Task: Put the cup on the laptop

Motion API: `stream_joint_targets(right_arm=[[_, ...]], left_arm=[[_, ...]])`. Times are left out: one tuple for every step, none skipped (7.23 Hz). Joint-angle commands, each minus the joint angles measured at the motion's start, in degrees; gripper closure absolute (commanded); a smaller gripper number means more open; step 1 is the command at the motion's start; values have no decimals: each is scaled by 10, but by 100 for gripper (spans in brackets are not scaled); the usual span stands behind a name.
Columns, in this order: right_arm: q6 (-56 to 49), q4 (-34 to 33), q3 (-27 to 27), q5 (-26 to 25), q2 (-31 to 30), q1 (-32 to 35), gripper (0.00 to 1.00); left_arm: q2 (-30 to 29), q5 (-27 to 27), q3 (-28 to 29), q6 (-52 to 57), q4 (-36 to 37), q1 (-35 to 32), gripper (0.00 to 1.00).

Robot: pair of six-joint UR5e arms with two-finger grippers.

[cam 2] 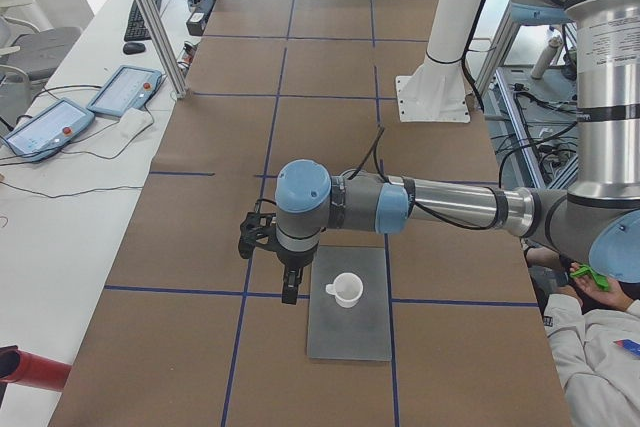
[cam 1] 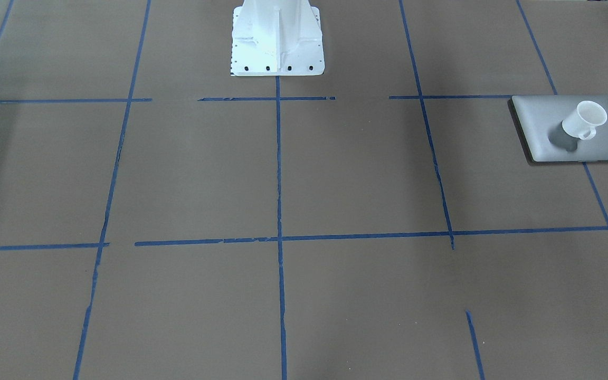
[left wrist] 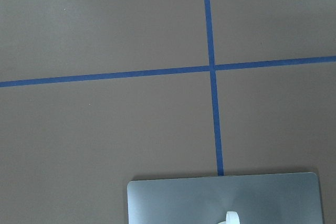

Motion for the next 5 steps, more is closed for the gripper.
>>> stream_joint_targets(right_arm=[[0, 1, 0, 0, 0, 0, 0], [0, 0, 0, -1, 0, 0, 0], [0, 1, 0, 0, 0, 0, 0], [0, 1, 0, 0, 0, 0, 0], [0, 0, 0, 0, 0, 0, 0]], left_arm=[[1, -1, 1, 0, 2, 0, 0], [1, -2, -1, 1, 3, 0, 0], [1, -2, 1, 2, 5, 0, 0], [2, -1, 8, 2, 5, 0, 0], [2, -1, 14, 2, 6, 0, 0]])
